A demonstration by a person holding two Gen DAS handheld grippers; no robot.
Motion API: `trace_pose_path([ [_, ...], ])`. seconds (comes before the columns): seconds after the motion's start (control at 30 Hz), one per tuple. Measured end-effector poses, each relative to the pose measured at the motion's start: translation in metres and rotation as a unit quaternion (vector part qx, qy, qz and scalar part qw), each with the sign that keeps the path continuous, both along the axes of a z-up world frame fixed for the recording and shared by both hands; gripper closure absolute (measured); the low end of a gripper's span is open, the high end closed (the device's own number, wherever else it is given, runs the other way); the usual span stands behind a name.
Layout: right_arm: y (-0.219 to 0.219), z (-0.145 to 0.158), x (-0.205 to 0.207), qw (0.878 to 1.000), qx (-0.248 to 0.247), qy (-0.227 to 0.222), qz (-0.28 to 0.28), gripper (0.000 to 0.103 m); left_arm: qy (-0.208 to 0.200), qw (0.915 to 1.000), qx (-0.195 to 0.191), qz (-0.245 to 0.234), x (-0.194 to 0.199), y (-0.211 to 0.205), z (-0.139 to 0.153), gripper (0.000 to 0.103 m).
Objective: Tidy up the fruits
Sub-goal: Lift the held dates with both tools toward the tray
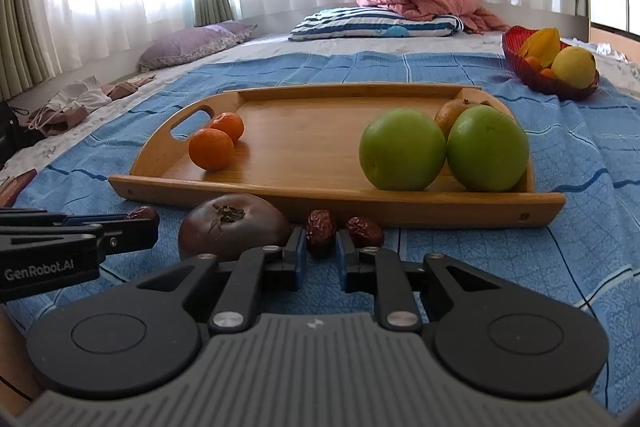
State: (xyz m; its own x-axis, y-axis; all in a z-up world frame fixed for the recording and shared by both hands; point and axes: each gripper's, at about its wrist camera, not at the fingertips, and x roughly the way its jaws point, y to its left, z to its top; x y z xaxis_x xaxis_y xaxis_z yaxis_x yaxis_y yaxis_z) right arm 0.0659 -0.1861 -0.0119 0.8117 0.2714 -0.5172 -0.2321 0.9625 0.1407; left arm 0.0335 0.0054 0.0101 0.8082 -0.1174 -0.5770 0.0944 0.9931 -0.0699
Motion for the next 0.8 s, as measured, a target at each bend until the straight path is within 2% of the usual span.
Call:
trace_pose_path([
  [0.2,0.001,0.001,0.003,1.0,0.006,0.009,-0.003,0.076,0.003,1.0,-0.002,0.008,0.004,0.003,-0.003,0.082],
  [0.43,-0.007,0.0,0.008,0.999,0.041,0.027,-0.013,0.073,0.005,0.9999,-0.006,0.012,0.006,0.005,-0.005,0.082],
  [0.5,-0.008,0.002,0.005,0.998,0.047,0.015,-0.028,0.073,0.005,0.9999,-0.007,0.012,0.006,0.006,-0.005,0.082],
  [0.67,0.0,0.009,-0.011,0.997,-0.005,-0.041,-0.062,0.073,0.004,0.9999,-0.007,0.014,0.007,0.007,-0.005,0.082],
  [0.8,-0.003,0.006,-0.008,0.996,-0.031,-0.03,-0.075,0.073,0.004,0.9999,-0.007,0.014,0.008,0.008,-0.004,0.082],
])
